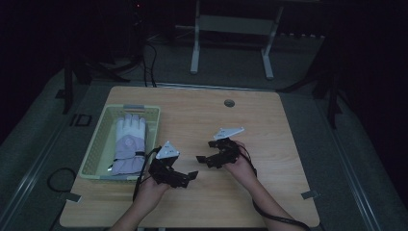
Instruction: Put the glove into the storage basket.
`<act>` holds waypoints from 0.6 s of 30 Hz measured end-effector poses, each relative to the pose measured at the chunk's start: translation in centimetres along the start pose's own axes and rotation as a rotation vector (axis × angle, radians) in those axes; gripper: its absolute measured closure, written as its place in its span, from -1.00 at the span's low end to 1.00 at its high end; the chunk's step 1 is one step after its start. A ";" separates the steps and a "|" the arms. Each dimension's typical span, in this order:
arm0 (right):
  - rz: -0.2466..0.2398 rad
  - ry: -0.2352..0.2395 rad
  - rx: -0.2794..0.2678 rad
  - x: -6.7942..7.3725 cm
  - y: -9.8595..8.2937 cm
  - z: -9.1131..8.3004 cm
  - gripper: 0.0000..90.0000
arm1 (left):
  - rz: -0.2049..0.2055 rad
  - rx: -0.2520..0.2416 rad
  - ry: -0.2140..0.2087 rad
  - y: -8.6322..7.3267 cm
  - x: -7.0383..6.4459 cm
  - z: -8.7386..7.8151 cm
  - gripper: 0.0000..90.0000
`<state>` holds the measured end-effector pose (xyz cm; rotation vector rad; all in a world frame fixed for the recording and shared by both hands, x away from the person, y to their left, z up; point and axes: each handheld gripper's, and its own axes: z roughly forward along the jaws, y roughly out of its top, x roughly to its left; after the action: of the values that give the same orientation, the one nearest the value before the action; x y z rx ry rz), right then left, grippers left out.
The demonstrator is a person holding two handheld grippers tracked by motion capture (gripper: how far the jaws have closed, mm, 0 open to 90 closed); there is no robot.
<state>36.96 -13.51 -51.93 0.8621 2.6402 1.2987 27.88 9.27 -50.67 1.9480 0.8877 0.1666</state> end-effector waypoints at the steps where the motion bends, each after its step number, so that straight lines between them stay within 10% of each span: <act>1: -0.007 0.001 -0.004 -0.1 -0.4 -0.2 -0.66 | 0.001 0.003 -0.005 -0.1 -0.1 0.2 -0.98; 18: -0.025 -0.040 -0.006 -1.0 -4.9 -2.0 -0.68 | 0.084 0.030 -0.140 -2.2 -2.5 4.8 -0.98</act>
<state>35.02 -17.85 -54.47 0.8419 2.6060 1.2696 27.08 4.86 -54.43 1.9997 0.7207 0.0657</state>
